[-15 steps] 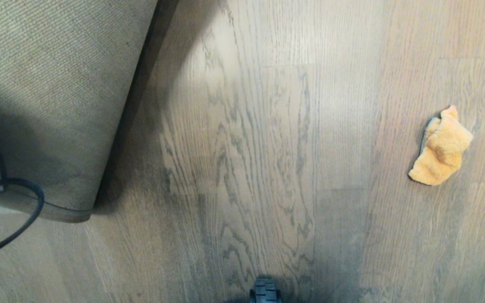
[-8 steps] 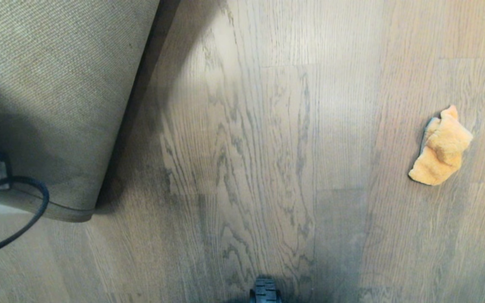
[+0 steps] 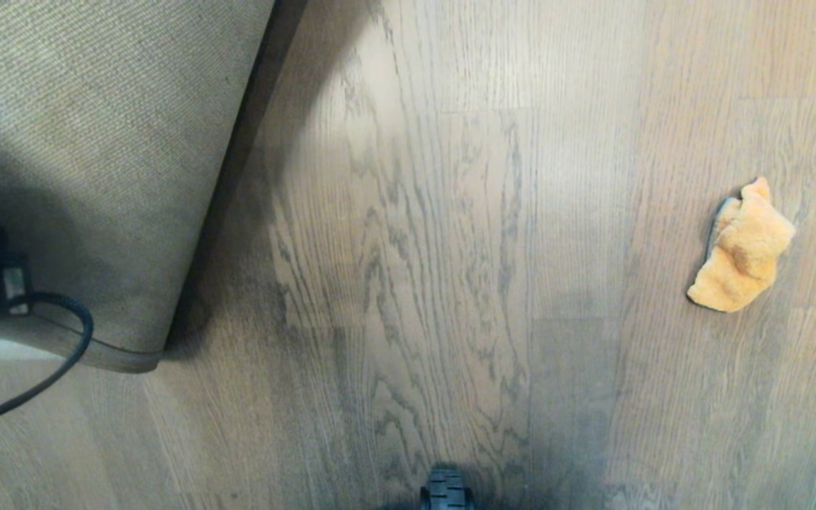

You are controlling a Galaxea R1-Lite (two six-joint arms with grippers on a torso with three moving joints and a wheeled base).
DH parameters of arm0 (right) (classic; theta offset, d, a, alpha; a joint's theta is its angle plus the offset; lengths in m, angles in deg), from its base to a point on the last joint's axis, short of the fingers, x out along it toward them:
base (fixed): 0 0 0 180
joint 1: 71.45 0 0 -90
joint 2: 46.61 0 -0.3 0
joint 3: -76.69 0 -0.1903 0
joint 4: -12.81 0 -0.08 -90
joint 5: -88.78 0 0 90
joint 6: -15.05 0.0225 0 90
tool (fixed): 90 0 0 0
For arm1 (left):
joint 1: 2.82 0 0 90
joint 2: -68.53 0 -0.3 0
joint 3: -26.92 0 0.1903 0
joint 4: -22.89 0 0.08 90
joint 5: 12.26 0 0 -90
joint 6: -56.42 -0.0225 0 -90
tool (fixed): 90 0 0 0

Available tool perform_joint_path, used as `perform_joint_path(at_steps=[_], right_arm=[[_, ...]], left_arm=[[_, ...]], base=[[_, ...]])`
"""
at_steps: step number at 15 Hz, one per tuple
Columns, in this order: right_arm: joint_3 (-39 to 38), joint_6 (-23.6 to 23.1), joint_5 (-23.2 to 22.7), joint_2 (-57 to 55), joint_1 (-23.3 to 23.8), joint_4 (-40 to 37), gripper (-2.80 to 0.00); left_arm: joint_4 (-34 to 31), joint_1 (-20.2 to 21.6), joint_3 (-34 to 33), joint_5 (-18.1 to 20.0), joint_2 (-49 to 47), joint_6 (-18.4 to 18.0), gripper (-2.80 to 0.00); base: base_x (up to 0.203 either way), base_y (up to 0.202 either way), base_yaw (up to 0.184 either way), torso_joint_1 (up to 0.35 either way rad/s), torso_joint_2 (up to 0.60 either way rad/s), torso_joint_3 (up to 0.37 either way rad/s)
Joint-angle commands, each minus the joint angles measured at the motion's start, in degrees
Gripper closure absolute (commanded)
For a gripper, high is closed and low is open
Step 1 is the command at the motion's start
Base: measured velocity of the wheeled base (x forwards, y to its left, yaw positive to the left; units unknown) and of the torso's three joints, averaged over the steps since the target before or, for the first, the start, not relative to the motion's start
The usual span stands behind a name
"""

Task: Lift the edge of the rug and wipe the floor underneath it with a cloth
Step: Pick up the rag

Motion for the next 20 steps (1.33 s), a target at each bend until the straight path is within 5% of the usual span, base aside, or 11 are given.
perform_joint_path(at_steps=[1, 5, 6, 14, 20], right_arm=[[2.61, -0.25, -0.53, -15.77, -0.8, 3.26, 0.0], [0.19, -0.71, -3.02, -36.28, -1.77, 15.64, 0.0], [-1.49, -0.71, -4.21, -41.14, -1.95, 20.15, -2.8], [0.58, 6.29, -8.3, -67.45, -1.14, 37.54, -2.8], [1.28, 5.54, -8.01, -92.66, 0.99, 77.76, -2.8]], left_arm=[[0.27, -0.03, 0.05, -0.23, -0.84, -0.11, 0.0], [0.27, -0.03, -0.35, -0.19, -1.54, -0.11, 0.0], [0.27, -0.03, -0.57, -0.22, -1.71, -0.02, 0.0], [0.27, 0.15, -1.45, -0.16, -4.39, 0.68, 0.0], [0.19, 0.41, -1.53, -0.05, -6.91, 0.77, 0.0]], base=[[0.0, 0.0, 0.0, 0.0, 0.0, 0.0], [0.0, 0.0, 0.0, 0.0, 0.0, 0.0], [0.0, 0.0, 0.0, 0.0, 0.0, 0.0], [0.0, 0.0, 0.0, 0.0, 0.0, 0.0], [0.0, 0.0, 0.0, 0.0, 0.0, 0.0]])
